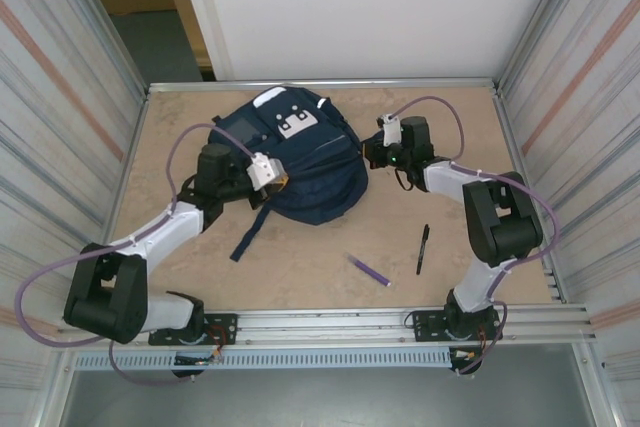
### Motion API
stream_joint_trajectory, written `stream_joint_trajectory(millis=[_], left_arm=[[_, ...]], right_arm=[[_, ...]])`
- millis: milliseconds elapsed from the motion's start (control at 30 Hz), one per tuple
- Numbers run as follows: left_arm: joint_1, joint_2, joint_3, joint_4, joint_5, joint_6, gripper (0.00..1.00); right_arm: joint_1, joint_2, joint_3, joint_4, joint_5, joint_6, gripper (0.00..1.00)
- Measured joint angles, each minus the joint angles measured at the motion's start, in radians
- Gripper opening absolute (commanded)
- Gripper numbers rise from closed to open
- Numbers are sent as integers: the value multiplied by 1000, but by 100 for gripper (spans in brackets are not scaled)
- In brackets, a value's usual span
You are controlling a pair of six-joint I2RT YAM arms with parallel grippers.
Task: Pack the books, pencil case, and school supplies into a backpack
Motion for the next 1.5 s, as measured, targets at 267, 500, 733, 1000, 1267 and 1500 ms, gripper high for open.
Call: stream_joint_trajectory(millis=[267,500,733,1000,1267,1500], left_arm=[[199,11,6,41,-163,-317,20],[317,35,216,-197,-341,-771,52],[288,67,366,-435,-188,-1097,59],[194,-26,232,-607,-172,-1304,71],[110,-101,201,-665,-393,-1426,81],[44,-134,137,-674,-565,-1532,81]], right_arm=[[161,-35,9,15,40,10,0],[338,-65,14,18,82,48,0],[455,19,122,28,63,81,0],[531,39,144,43,59,99,0],[605,73,159,52,58,100,0],[632,73,160,53,60,100,0]])
